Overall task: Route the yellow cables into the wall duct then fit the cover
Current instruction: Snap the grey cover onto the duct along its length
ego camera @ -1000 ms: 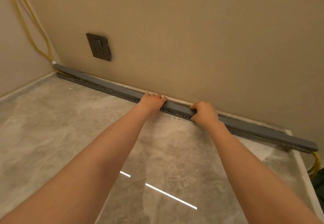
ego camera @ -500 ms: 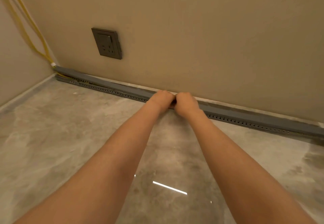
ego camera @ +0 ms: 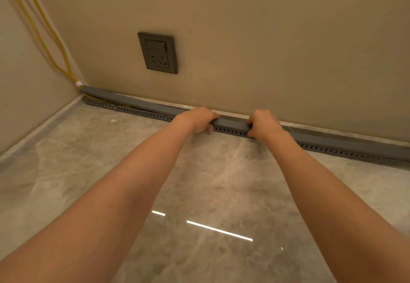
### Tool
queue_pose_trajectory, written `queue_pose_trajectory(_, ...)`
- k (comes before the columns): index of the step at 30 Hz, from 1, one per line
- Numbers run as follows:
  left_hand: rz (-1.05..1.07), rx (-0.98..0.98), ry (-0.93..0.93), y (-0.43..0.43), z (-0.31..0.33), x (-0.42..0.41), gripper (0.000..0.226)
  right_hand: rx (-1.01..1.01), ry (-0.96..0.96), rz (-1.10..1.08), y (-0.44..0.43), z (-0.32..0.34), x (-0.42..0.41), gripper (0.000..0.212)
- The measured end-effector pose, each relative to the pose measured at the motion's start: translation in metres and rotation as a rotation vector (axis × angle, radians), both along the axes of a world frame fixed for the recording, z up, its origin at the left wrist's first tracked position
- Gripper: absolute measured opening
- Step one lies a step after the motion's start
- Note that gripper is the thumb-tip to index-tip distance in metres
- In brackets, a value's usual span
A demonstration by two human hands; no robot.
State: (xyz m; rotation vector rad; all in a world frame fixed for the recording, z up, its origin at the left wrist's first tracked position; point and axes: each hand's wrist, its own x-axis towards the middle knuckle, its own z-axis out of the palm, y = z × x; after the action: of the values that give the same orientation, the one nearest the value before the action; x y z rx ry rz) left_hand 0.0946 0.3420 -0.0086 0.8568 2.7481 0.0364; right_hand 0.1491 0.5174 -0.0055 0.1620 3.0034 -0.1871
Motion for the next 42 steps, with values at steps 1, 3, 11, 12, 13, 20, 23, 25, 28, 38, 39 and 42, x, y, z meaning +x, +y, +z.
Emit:
queue_pose_trajectory(1,0.018,-0.028,0.008,-0.01,0.002,-0.004,0.033,0.019,-0.008,0.005,0.0,0.001,0.0,0.021)
queue_pose_trajectory(3,0.071,-0.071,0.038,-0.031,0.007,-0.011,0.033,0.055,-0.018,0.011,-0.004,0.001,-0.002,0.021)
queue_pose_trajectory(11,0.145,-0.015,0.16,-0.05,-0.013,-0.012,0.027,0.052,-0.137,-0.023,-0.018,0.0,0.003,0.027)
queue_pose_trajectory(12,0.133,-0.011,0.179,-0.051,-0.014,-0.013,0.027,0.022,-0.137,-0.019,-0.027,0.001,0.001,0.03)
queue_pose_trajectory(13,0.13,-0.007,0.198,-0.052,-0.017,-0.013,0.028,-0.045,-0.119,-0.003,-0.04,0.001,-0.002,0.035)
queue_pose_trajectory(20,0.131,0.037,0.17,-0.053,-0.021,-0.024,0.039,-0.548,0.214,-0.004,-0.128,-0.02,-0.026,0.029)
queue_pose_trajectory(23,0.091,0.124,0.087,-0.061,-0.022,-0.027,0.041,-0.56,0.222,-0.071,-0.127,-0.026,-0.03,0.036)
queue_pose_trajectory(25,0.059,0.175,-0.004,-0.075,-0.015,-0.033,0.037,-0.555,0.232,-0.11,-0.127,-0.027,-0.033,0.041)
queue_pose_trajectory(28,0.073,0.114,-0.009,-0.104,-0.008,-0.042,0.04,-0.577,0.246,-0.147,-0.128,-0.031,-0.036,0.041)
queue_pose_trajectory(38,0.304,-0.042,0.134,-0.16,-0.007,-0.05,0.041,-0.636,0.259,-0.207,-0.131,-0.035,-0.038,0.039)
queue_pose_trajectory(39,0.311,-0.049,0.135,-0.158,-0.005,-0.05,0.041,-0.631,0.256,-0.205,-0.132,-0.034,-0.038,0.039)
queue_pose_trajectory(42,0.325,-0.088,0.176,-0.155,-0.008,-0.05,0.038,-0.603,0.243,-0.203,-0.133,-0.031,-0.038,0.039)
